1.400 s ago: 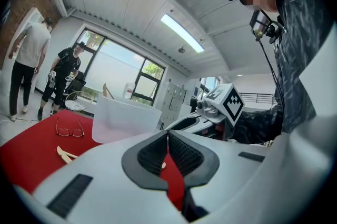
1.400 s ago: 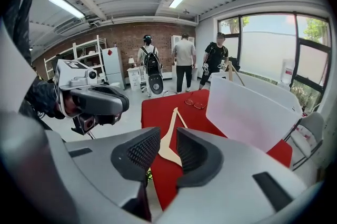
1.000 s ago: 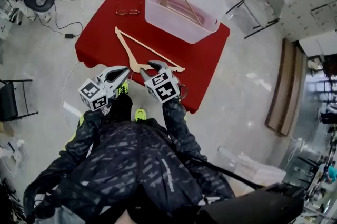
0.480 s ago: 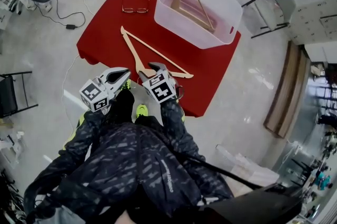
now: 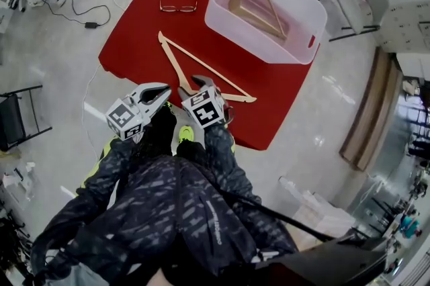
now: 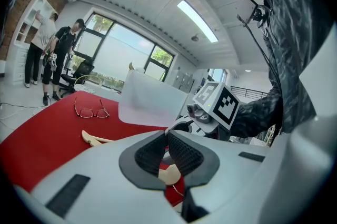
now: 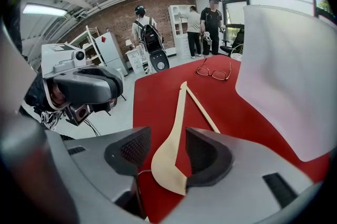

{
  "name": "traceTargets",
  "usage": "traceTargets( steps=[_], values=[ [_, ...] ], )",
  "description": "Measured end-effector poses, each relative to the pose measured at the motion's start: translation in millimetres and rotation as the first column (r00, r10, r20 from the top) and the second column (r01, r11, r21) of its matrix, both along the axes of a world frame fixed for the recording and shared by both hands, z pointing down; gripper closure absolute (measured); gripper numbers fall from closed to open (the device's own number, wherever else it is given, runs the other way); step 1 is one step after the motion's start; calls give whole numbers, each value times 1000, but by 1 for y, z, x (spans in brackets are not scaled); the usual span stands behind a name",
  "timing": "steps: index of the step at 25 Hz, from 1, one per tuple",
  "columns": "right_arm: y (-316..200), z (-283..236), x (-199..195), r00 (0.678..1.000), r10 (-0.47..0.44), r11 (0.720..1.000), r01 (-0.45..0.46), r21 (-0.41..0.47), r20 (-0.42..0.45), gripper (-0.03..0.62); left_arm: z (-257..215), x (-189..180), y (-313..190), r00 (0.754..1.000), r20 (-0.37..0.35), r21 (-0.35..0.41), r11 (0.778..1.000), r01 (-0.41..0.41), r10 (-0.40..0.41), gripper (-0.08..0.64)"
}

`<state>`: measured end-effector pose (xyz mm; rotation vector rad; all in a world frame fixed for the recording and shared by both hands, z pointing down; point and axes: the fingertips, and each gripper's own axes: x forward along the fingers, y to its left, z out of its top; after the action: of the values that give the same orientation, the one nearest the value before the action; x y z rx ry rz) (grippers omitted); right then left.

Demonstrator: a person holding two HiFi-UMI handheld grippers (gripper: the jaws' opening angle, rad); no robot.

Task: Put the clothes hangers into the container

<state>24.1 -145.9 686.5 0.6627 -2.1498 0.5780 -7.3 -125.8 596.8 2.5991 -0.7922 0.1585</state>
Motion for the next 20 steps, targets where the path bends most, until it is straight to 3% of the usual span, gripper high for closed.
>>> traceTargets(
  steps=[20],
  values=[
    [-30, 70, -30, 994, 10, 997, -18, -73, -106, 376, 35, -48, -44, 1000, 2, -82, 997, 12, -12, 547]
  ],
)
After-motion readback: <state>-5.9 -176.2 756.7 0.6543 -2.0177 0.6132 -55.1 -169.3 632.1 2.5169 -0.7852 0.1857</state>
